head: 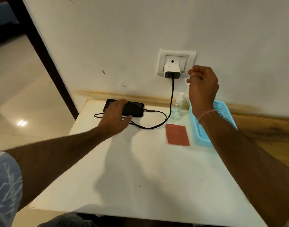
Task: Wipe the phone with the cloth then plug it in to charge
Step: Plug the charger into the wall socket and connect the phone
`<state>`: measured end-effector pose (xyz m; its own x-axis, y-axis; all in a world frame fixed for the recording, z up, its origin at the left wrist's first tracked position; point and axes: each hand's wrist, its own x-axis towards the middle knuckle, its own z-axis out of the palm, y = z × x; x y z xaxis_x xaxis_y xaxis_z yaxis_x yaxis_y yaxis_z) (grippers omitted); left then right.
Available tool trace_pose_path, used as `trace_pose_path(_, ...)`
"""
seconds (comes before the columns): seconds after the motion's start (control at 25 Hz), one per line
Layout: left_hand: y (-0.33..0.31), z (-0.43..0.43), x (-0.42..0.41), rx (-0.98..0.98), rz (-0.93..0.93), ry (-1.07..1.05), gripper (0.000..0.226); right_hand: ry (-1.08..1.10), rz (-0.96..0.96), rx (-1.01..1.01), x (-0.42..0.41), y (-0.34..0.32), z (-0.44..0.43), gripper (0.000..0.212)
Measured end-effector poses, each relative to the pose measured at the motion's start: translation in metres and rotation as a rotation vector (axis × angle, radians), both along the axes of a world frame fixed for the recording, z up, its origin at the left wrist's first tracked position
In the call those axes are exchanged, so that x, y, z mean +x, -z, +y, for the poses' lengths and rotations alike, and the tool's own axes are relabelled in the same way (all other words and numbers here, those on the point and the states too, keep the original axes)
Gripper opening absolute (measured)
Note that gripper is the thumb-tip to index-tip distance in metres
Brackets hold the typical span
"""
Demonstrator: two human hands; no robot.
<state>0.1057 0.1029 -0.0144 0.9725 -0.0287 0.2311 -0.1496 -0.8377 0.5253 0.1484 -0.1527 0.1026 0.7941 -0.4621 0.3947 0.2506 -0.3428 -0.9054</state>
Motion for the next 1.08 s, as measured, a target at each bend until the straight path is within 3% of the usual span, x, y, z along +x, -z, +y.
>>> trace_pose_path(0.12, 0.001, -0.044, -0.016, 0.118, 0.104, 0.257, 0.075, -0.151, 0.152, -0.119, 0.01, 0.001, -0.004, 0.043)
trace_pose_path(0.24, 0.007, -0.071, -0.02, 0.324, 0.375, 0.244, 0.098, -0.308, 0.24, -0.231, 0.011, -0.003, 0.0, 0.055)
trace_pose_path(0.32, 0.01, -0.076, -0.02, 0.363, 0.46, 0.219, 0.101, -0.347, 0.279, -0.268, 0.011, -0.008, 0.004, 0.054)
trace_pose_path(0.56, 0.016, -0.078, -0.019, 0.407, 0.489, 0.207, 0.098, -0.312, 0.388, -0.35, 0.019, -0.021, 0.009, 0.037)
trace_pose_path(1.08, 0.019, -0.083, -0.011, 0.444, 0.487, 0.19, 0.094, -0.348, 0.391, -0.318, 0.023, -0.017, 0.007, 0.041)
